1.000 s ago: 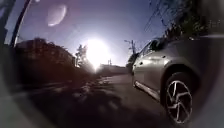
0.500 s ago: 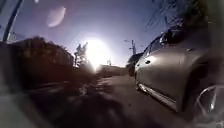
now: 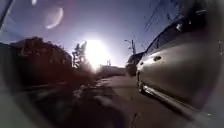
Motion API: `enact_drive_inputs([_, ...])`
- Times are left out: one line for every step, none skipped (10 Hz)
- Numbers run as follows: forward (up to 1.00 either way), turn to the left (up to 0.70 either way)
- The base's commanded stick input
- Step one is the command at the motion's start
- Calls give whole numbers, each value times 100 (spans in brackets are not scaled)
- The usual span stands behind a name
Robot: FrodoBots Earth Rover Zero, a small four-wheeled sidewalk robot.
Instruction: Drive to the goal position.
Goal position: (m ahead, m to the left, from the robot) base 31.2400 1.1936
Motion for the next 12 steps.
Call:
enact_drive_inputs([100, 0])
enact_drive_inputs([100, 0])
enact_drive_inputs([100, 0])
enact_drive_inputs([100, 0])
enact_drive_inputs([100, 0])
enact_drive_inputs([100, 0])
enact_drive_inputs([100, 0])
enact_drive_inputs([100, 0])
enact_drive_inputs([100, 0])
enact_drive_inputs([100, -7])
enact_drive_inputs([100, -14])
enact_drive_inputs([100, -14])
